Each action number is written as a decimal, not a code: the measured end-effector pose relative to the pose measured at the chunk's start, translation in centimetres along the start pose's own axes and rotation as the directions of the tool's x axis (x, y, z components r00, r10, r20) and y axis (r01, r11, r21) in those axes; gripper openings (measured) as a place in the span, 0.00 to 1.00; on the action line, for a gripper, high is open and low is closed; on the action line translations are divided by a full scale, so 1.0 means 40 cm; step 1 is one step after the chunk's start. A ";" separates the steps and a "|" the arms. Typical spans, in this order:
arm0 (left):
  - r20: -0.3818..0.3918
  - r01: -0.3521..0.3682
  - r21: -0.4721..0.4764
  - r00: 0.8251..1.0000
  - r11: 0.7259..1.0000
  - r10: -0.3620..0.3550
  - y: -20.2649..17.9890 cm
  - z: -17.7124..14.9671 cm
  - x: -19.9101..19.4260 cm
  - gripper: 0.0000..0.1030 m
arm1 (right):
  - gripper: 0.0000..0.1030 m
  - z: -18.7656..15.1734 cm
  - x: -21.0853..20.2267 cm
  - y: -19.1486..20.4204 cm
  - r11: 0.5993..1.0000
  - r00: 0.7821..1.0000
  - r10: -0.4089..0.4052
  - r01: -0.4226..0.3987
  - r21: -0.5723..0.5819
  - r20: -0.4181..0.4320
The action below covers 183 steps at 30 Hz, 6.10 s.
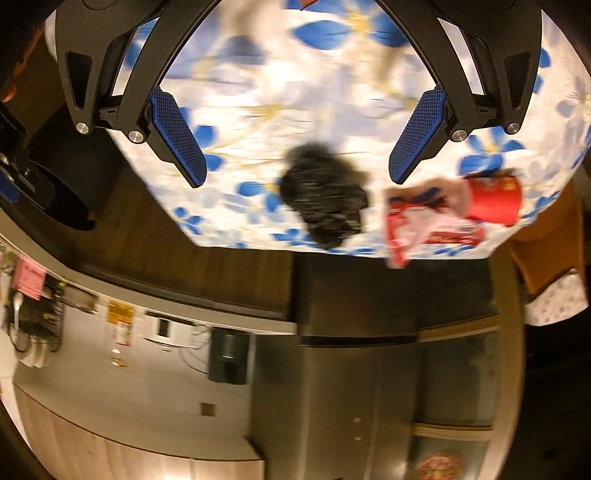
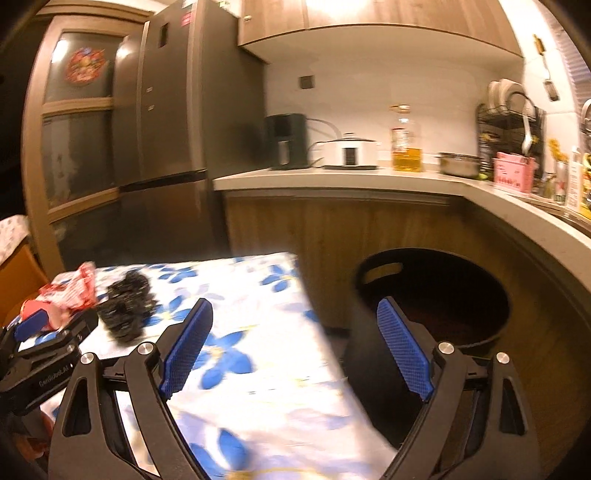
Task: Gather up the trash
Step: 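Move both tools back over the remaining trash on the table, then grasp the lying red paper cup by its rim with the left tool, then grasp the red-white snack bag with the right tool while the left tool holds the cup, then carry the red cup and snack bag in both tools over the black bin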
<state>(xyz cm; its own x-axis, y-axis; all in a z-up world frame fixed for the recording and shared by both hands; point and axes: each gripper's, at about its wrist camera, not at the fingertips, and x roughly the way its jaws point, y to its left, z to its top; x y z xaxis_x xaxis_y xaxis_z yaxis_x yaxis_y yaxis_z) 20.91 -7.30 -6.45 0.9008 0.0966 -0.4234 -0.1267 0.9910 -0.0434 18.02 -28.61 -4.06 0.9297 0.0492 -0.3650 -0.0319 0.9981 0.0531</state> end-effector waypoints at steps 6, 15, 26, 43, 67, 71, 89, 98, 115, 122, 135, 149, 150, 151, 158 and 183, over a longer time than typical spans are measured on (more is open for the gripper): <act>0.017 -0.117 -0.069 0.993 0.991 0.119 0.169 0.006 -0.008 0.95 | 0.85 -0.016 0.038 0.135 0.995 0.996 0.087 -0.088 -0.045 -0.031; 0.002 -0.252 -0.144 0.967 0.957 0.255 0.387 0.016 0.005 0.95 | 0.85 -0.036 0.090 0.299 0.976 0.980 0.188 -0.194 -0.102 -0.069; -0.048 -0.264 -0.208 0.964 0.942 0.260 0.571 0.047 0.078 0.95 | 0.85 -0.024 0.148 0.473 0.947 0.955 0.284 -0.293 -0.134 -0.082; -0.150 -0.099 -0.219 0.986 0.971 0.067 0.636 0.045 0.188 0.57 | 0.85 -0.013 0.225 0.602 0.928 0.938 0.334 -0.345 -0.143 -0.099; -0.044 0.028 -0.141 0.998 0.990 -0.035 0.561 0.016 0.043 0.02 | 0.85 0.022 0.272 0.641 0.918 0.924 0.364 -0.377 -0.125 -0.118; -0.042 0.044 -0.151 0.998 0.987 -0.051 0.561 0.006 0.018 0.02 | 0.85 0.030 0.306 0.675 0.912 0.918 0.374 -0.390 -0.124 -0.135; -0.033 -0.001 -0.153 0.999 0.988 -0.004 0.587 0.016 -0.038 0.02 | 0.06 -0.012 0.421 0.766 0.871 0.842 0.444 -0.486 -0.073 -0.306; -0.019 0.014 -0.140 1.000 0.990 -0.016 0.543 0.033 -0.056 0.02 | 0.01 0.011 0.270 0.649 0.853 0.844 0.497 -0.518 -0.066 -0.200; 0.001 0.169 -0.041 0.986 0.985 -0.169 0.285 0.034 -0.122 0.02 | 0.01 0.008 -0.017 0.272 0.912 0.913 0.407 -0.409 -0.042 -0.035; 0.008 0.306 0.045 0.952 0.951 -0.307 0.079 0.054 -0.122 0.02 | 0.01 0.031 -0.057 0.075 0.968 0.968 0.250 -0.250 0.001 0.023; -0.012 0.539 0.181 0.838 0.823 -0.546 -0.329 0.096 -0.077 0.02 | 0.01 0.079 -0.109 -0.245 0.991 0.990 -0.080 0.066 0.117 0.118; -0.023 0.650 0.238 0.746 0.721 -0.665 -0.592 0.123 -0.044 0.02 | 0.01 0.072 -0.093 -0.417 0.946 0.952 -0.286 0.261 0.194 0.111; -0.026 0.652 0.240 0.745 0.719 -0.667 -0.604 0.121 -0.039 0.02 | 0.01 0.071 -0.091 -0.419 0.944 0.951 -0.290 0.265 0.195 0.110; -0.030 0.653 0.242 0.744 0.718 -0.667 -0.614 0.120 -0.035 0.02 | 0.01 0.071 -0.088 -0.423 0.942 0.948 -0.298 0.274 0.193 0.109; -0.052 0.659 0.245 0.742 0.711 -0.669 -0.661 0.118 0.001 0.02 | 0.01 0.081 -0.065 -0.438 0.937 0.942 -0.318 0.296 0.188 0.103; -0.093 0.697 0.249 0.708 0.673 -0.700 -0.734 0.096 0.064 0.02 | 0.01 0.081 -0.018 -0.475 0.938 0.946 -0.314 0.297 0.176 0.076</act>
<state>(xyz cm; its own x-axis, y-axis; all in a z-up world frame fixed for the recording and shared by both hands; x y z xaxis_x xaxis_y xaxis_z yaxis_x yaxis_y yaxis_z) 28.55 -35.80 -2.77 0.6884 -0.6334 -0.3534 0.6457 0.7571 -0.0992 19.13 -47.72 -1.79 0.9178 -0.2696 -0.2915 0.3109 0.9446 0.1052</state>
